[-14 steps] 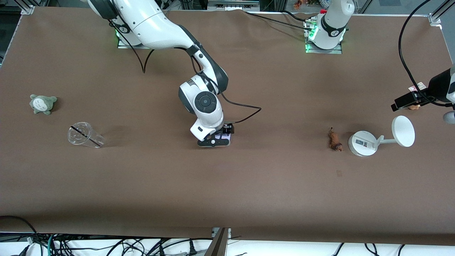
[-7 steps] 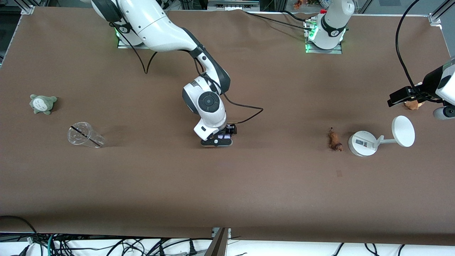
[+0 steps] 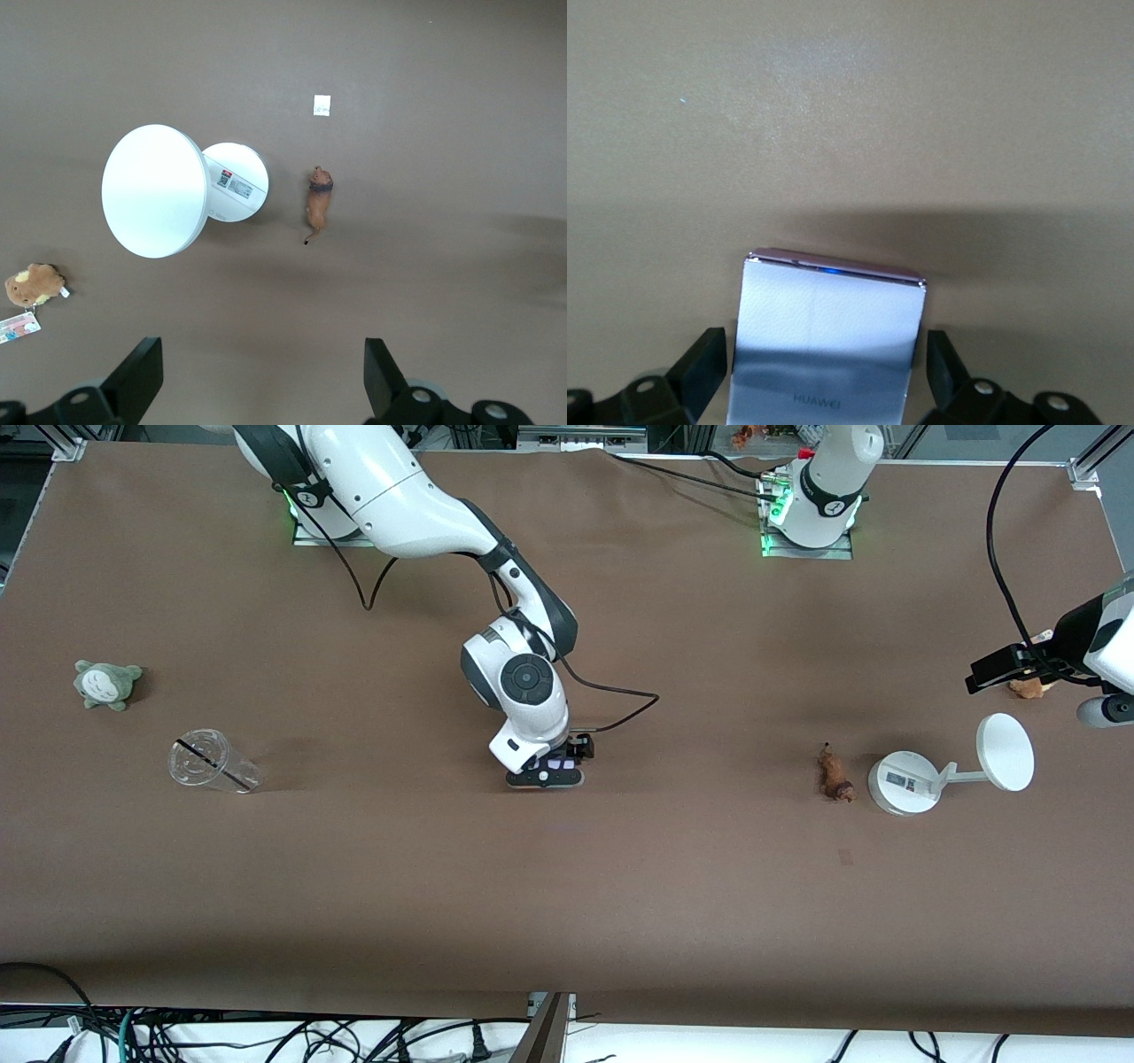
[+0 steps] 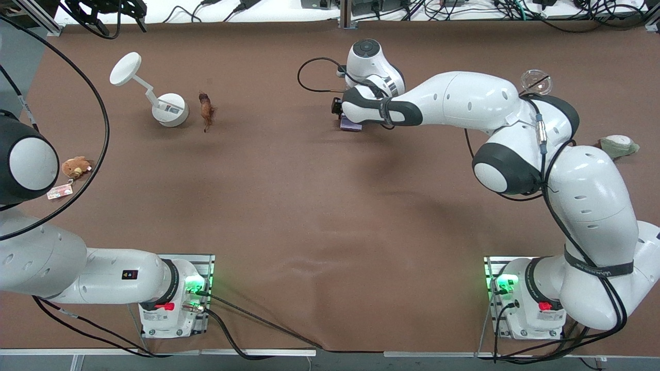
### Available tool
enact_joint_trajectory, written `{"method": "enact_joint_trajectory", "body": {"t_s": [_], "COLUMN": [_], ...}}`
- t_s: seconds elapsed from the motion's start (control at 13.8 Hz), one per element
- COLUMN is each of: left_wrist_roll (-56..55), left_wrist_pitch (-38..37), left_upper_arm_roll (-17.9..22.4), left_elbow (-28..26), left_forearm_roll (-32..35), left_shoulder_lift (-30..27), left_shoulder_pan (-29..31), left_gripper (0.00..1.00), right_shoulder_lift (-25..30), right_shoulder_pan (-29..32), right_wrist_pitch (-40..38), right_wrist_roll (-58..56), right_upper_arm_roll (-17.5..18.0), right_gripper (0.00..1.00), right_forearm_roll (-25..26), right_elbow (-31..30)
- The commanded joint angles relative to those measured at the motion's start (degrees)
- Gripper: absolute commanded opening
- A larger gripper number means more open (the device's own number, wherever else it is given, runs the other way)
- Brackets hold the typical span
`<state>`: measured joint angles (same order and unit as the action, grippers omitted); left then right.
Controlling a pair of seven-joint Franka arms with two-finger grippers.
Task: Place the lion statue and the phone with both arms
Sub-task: 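Carry the phone with the right gripper toward the clear cup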
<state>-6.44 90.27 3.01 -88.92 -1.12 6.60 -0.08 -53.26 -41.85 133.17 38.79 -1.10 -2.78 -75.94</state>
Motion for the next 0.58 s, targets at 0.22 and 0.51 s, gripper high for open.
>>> {"method": "enact_joint_trajectory", "body": {"t_s": [0.22,0.51], "left_wrist_roll": [1.2,1.2], "left_wrist_pitch": [-0.8,-1.3], "left_upper_arm_roll": [-0.5,-0.5], "left_elbow": [3.0,3.8], "left_forearm_roll": [0.7,0.7], "left_shoulder_lift": [1.5,1.8], "left_shoulder_pan": [0.6,0.5], "left_gripper": [1.00,1.00], "right_shoulder_lift": [-1.1,1.9], "right_shoulder_pan": [-0.5,1.0], "right_wrist_pitch": [0.1,-4.4], "right_wrist_roll": [2.2,1.6], "right_upper_arm_roll": [-0.7,-0.9], "right_gripper": [0.35,0.30], "right_forearm_roll": [-0.3,-0.6], "right_elbow": [2.6,2.6]}}
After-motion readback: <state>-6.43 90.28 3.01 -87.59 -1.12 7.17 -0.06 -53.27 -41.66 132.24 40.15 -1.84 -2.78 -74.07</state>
